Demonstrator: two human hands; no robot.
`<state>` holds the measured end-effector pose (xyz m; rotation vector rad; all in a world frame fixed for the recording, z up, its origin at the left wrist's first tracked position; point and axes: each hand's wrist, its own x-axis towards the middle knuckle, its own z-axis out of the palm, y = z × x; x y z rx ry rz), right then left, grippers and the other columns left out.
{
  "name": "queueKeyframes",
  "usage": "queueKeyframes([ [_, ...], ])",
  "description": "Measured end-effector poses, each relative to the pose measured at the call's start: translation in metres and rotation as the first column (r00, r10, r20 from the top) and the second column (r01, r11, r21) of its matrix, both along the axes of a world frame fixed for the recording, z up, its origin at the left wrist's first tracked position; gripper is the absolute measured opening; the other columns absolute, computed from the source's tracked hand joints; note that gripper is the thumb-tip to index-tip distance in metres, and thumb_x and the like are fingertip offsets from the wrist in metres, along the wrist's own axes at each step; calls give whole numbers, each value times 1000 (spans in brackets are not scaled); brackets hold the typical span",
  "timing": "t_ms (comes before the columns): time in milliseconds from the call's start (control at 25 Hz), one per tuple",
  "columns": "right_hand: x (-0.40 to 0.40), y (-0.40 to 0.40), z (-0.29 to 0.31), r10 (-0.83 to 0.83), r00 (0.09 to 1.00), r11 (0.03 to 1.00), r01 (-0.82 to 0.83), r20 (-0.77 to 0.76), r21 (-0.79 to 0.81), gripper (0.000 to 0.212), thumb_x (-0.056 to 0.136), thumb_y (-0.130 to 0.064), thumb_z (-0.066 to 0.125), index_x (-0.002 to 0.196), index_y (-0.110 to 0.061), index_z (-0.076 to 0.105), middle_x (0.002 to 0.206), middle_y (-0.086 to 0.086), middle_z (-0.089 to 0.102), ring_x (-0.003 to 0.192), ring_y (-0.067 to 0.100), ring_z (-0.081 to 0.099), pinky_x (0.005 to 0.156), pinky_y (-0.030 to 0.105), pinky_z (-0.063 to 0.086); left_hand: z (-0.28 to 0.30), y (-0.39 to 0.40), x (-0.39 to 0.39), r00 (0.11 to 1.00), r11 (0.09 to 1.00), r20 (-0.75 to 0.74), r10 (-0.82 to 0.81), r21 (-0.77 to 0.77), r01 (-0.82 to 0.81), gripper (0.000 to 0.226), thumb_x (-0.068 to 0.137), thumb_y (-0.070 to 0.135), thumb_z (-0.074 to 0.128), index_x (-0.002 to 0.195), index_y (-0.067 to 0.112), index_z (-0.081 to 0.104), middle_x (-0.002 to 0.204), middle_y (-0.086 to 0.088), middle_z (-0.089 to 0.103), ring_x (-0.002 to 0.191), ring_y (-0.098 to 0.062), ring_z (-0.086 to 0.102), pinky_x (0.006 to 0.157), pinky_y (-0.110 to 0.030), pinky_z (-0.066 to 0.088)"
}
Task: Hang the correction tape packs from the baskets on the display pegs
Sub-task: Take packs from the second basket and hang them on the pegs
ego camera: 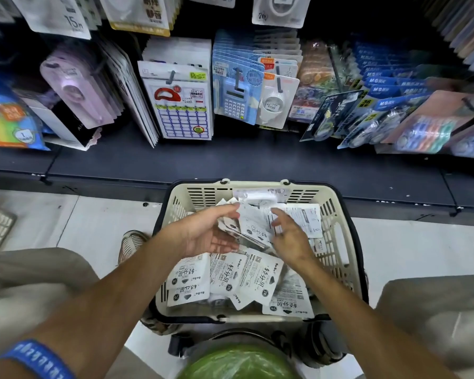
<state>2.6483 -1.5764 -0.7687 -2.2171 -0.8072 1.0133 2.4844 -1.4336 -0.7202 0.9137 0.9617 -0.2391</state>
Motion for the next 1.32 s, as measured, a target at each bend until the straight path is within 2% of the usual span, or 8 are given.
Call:
queueKeyframes([
  [120, 4, -9, -13, 384, 923, 923, -384, 23, -5, 87, 93, -4, 65, 159, -39, 19, 155, -11, 36, 135, 19, 48, 106, 48, 49, -6, 1, 6, 999, 999, -51, -12, 32, 13, 52, 100, 63, 43, 128, 25, 62, 118, -16, 73, 95, -33, 75, 72, -33, 57],
  [240, 12, -8, -19, 517, 854, 856, -518, -58, -1, 106, 87, -13, 77, 159, -43, 5, 167, -9, 18, 150, 16, 26, 119, 46, 33, -9, 6, 7, 993, 995, -91, 74, 69, -68, 54, 101, 64, 37, 125, 23, 63, 104, -14, 79, 89, -34, 77, 68, -32, 58],
  [400, 16, -6, -25, 454, 872, 891, -446, -183, 84, 108, 81, -22, 83, 154, -56, 11, 166, -11, 20, 146, 11, 29, 116, 44, 35, -11, 15, 9, 992, 993, -72, 102, 62, -98, 59, 101, 66, 30, 126, 25, 64, 98, -15, 76, 93, -39, 75, 71, -36, 61],
  [520, 2, 5, -27, 35, 926, 946, 91, -376, 312, 83, 78, -36, 84, 144, -56, 39, 154, -19, 43, 132, 1, 50, 107, 39, 48, -11, 23, 14, 989, 990, -21, 144, 17, -144, 65, 102, 67, 16, 132, 28, 59, 107, -27, 74, 93, -32, 75, 79, -37, 58],
  [760, -5, 37, -29, -152, 894, 849, 336, -421, 407, 71, 67, -15, 94, 99, -60, 49, 107, -7, 74, 97, 10, 73, 71, 25, 60, -12, 22, 27, 993, 979, 17, 114, 168, -115, 50, 103, 17, 37, 152, 25, 39, 113, -20, 72, 98, -28, 70, 77, -35, 52],
  [920, -20, 45, -29, -83, 892, 865, 286, -444, 413, 79, 65, -24, 95, 109, -68, 45, 114, -14, 74, 99, 7, 73, 77, 33, 63, -12, 22, 26, 990, 889, -82, -111, 437, 135, 80, 88, -5, 59, 154, 36, 37, 102, 2, 72, 89, -13, 64, 70, -24, 51],
  [1120, -6, 56, -9, -106, 882, 888, 292, -458, 356, 68, 65, -13, 92, 121, -30, 56, 101, -14, 76, 93, 8, 74, 69, 28, 63, -10, 31, 14, 991, 678, -88, -98, 723, 131, 83, 65, 39, 93, 136, 37, 51, 111, 7, 56, 101, -9, 54, 86, -24, 46],
  [1320, 24, 76, 39, 86, 831, 894, 179, -549, 411, 57, 60, -24, 86, 114, -21, 66, 109, -2, 78, 99, 18, 74, 76, 28, 59, -2, 36, 22, 951, 850, 289, 110, 469, -241, 96, 53, 25, 98, 127, 45, 41, 110, 7, 78, 101, -17, 75, 74, -31, 62],
])
